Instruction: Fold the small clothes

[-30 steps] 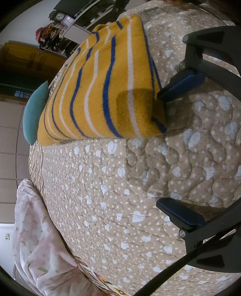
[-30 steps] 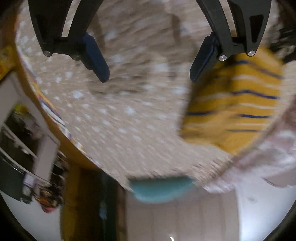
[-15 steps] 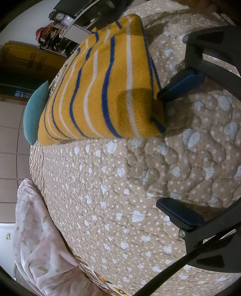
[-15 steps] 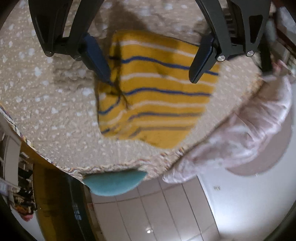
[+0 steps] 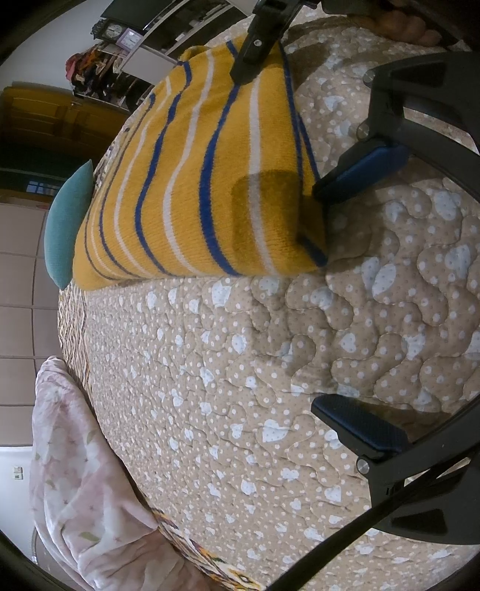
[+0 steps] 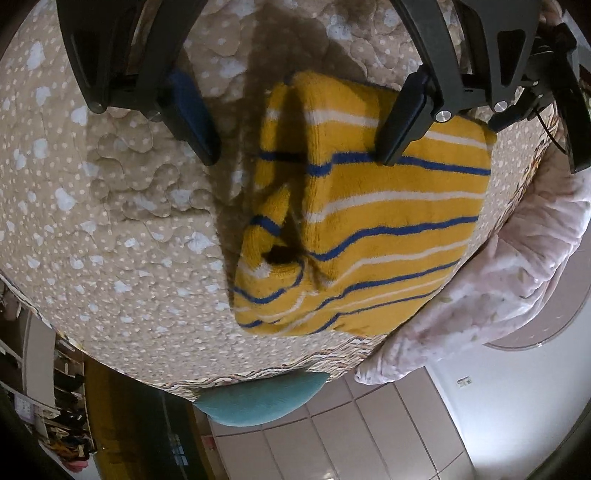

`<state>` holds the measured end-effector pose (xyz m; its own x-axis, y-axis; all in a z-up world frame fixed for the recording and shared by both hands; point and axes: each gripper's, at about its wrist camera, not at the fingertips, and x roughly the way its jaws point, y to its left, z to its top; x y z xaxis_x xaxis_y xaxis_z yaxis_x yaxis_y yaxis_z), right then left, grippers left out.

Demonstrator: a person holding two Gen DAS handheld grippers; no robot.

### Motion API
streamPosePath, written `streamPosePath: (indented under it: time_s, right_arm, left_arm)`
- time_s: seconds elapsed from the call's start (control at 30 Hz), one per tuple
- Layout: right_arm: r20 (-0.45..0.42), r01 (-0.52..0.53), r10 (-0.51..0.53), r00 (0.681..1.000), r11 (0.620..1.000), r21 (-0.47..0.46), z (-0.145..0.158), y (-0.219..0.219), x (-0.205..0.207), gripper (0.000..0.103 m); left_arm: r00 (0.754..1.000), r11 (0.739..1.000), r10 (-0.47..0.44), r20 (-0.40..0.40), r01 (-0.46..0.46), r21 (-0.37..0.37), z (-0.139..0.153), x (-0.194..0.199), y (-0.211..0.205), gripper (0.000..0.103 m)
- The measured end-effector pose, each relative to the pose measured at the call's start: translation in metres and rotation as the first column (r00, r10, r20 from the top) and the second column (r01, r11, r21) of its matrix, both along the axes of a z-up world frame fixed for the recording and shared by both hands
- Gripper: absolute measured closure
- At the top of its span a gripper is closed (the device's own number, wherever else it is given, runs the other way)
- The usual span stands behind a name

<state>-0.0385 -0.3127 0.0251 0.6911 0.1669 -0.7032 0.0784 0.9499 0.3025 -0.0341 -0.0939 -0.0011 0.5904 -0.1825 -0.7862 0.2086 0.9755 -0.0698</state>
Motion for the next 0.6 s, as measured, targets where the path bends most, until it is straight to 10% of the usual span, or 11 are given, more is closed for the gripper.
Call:
streamPosePath:
  time_s: [0.6]
  right_arm:
    - [-0.003, -0.001, 0.001, 1.0, 1.0, 0.01, -0.0016, -0.0012, -0.002, 0.009]
  left_arm:
    - [1.0, 1.0, 0.001, 0.002, -0.001, 0.003, -0.0001, -0.001, -0.0028, 0.0]
